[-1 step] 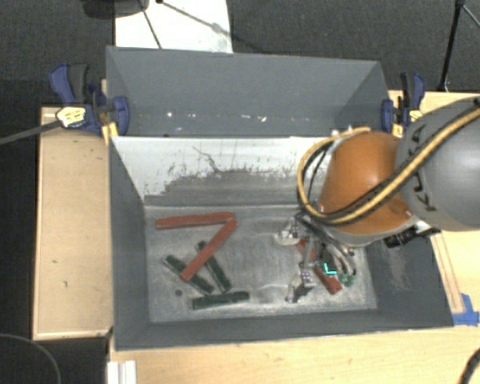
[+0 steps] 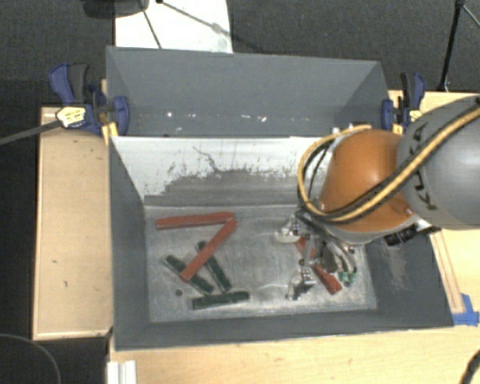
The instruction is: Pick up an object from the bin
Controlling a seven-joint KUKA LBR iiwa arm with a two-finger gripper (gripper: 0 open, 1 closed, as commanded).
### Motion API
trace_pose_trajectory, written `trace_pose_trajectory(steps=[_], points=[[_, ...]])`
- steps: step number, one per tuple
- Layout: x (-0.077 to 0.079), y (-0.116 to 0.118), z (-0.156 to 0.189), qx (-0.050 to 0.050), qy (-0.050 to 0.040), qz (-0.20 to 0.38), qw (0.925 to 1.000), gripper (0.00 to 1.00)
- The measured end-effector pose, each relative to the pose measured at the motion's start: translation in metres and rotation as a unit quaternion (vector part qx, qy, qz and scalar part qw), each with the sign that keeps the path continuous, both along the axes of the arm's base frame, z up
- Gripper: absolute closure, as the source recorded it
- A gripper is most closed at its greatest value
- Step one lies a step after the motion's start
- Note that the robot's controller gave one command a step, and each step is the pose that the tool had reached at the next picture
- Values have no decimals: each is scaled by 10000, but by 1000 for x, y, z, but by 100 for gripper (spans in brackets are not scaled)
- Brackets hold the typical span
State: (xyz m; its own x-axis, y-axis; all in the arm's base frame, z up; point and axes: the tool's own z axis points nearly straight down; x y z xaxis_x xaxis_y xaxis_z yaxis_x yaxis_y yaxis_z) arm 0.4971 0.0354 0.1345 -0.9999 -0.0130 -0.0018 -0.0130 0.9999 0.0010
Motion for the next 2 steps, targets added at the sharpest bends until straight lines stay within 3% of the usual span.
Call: trace_pose_trajectory(steps=[1,2], points=[[-4,53,-47,0,-25,-196,9998,0],[-4,84,-68,-28,-29,15,10000,0]])
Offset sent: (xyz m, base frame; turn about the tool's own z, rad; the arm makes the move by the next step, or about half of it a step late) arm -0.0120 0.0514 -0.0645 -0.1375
